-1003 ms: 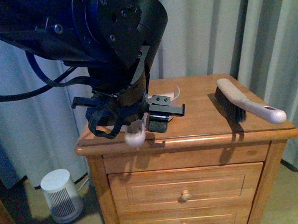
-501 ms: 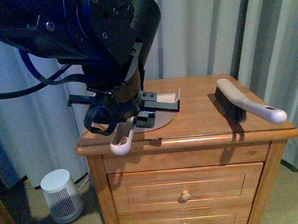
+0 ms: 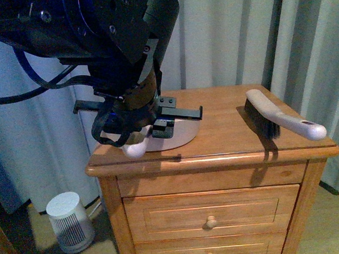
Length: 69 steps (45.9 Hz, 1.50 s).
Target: Clean up trash
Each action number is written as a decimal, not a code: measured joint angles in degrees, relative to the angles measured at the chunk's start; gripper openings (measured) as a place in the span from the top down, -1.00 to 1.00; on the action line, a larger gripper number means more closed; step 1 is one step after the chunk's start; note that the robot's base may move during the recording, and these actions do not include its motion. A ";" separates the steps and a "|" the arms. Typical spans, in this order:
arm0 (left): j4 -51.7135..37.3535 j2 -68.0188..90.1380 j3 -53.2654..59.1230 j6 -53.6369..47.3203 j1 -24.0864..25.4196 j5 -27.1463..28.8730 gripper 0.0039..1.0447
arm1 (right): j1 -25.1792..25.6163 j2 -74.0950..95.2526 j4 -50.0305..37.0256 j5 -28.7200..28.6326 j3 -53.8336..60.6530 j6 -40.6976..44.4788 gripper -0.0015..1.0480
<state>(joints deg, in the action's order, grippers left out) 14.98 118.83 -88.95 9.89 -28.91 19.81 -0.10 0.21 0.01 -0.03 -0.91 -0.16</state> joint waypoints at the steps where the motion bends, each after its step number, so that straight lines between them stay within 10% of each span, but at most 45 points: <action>1: -0.07 -0.13 -0.04 0.00 0.00 0.00 0.44 | 0.00 0.00 0.00 0.00 0.00 0.00 -0.86; 69: -7.82 -4.70 0.20 -3.37 0.13 -0.11 0.45 | 0.00 0.00 0.00 0.00 0.00 0.00 -0.86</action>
<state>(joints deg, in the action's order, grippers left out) 7.16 114.13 -88.75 6.52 -28.77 19.70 -0.10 0.21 0.01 -0.03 -0.91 -0.16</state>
